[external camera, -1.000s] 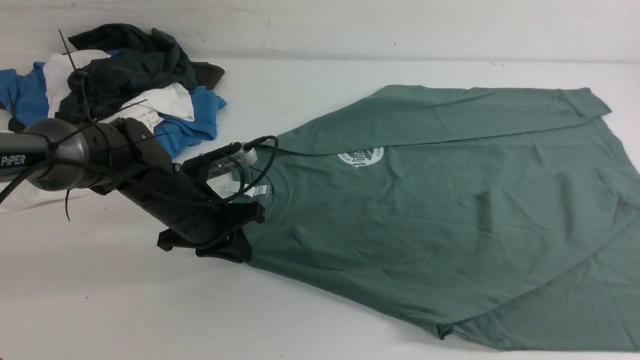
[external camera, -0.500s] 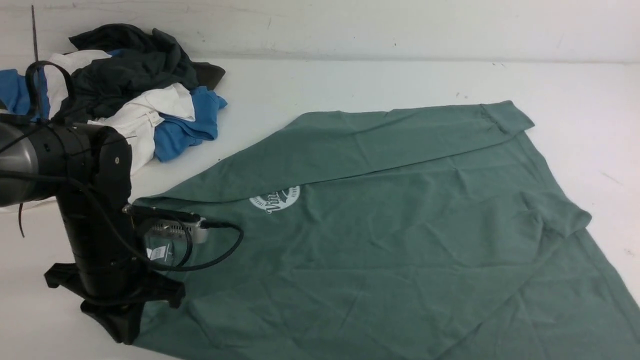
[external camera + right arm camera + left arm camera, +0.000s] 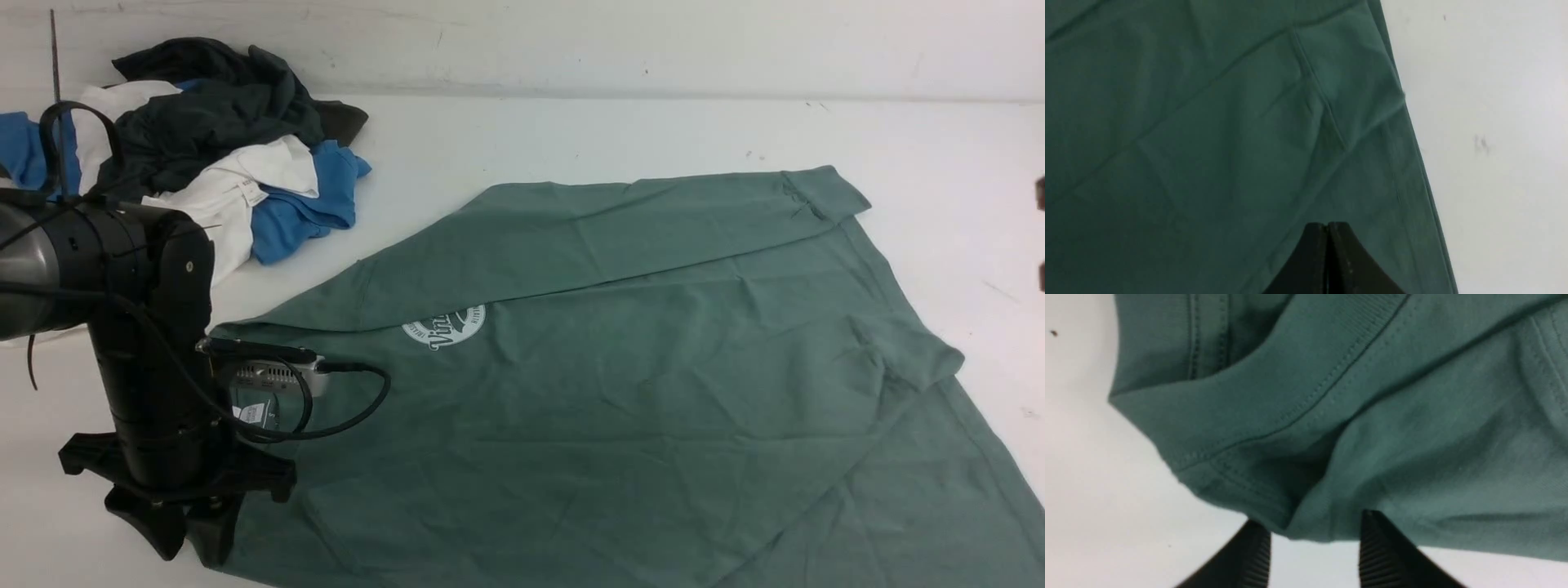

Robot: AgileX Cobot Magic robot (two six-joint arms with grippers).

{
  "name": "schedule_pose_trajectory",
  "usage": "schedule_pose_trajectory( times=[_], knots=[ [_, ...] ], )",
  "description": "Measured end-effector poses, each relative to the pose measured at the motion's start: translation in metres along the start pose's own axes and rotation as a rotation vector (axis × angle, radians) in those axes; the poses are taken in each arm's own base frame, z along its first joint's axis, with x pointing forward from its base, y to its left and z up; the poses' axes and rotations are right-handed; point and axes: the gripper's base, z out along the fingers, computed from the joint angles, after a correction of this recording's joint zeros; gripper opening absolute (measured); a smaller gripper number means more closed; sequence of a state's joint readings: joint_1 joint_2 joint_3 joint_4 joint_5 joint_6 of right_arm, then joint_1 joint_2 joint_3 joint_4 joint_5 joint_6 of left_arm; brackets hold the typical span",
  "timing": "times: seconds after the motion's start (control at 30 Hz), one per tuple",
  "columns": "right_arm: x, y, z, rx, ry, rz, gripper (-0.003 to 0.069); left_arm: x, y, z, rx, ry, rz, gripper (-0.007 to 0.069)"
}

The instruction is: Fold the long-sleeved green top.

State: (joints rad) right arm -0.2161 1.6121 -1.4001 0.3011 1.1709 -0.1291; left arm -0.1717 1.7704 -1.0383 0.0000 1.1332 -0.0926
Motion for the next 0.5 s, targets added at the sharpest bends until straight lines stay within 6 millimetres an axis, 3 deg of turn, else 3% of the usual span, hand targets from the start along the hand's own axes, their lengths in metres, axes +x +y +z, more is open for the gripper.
schedule_pose_trajectory(
  times=[0.17, 0.2, 0.23, 0.37, 0.4, 0.5],
  knots=[
    [-0.055, -0.005, 0.048, 0.003, -0.056, -0.081, 0.0068, -0.003, 0.0, -0.009, 0.0, -0.003, -0.01, 0.0386],
    [-0.06, -0.005, 0.052, 0.004, -0.061, -0.089, 0.0076, -0.004, 0.0, -0.011, 0.0, -0.003, -0.01, 0.0388],
    [-0.079, -0.007, 0.072, 0.004, -0.08, -0.123, 0.0128, -0.009, -0.001, -0.02, 0.003, -0.03, -0.01, 0.0395],
    [-0.111, -0.012, 0.105, -0.01, -0.126, -0.139, 0.0216, -0.018, -0.002, -0.036, 0.009, -0.092, -0.01, 0.0396],
    [-0.124, -0.014, 0.121, -0.028, -0.152, -0.132, 0.026, -0.022, -0.002, -0.043, 0.011, -0.117, -0.01, 0.0396],
    [-0.14, -0.018, 0.151, -0.048, -0.196, -0.128, 0.0309, -0.025, -0.002, -0.051, 0.014, -0.14, -0.019, 0.0396]
  ],
)
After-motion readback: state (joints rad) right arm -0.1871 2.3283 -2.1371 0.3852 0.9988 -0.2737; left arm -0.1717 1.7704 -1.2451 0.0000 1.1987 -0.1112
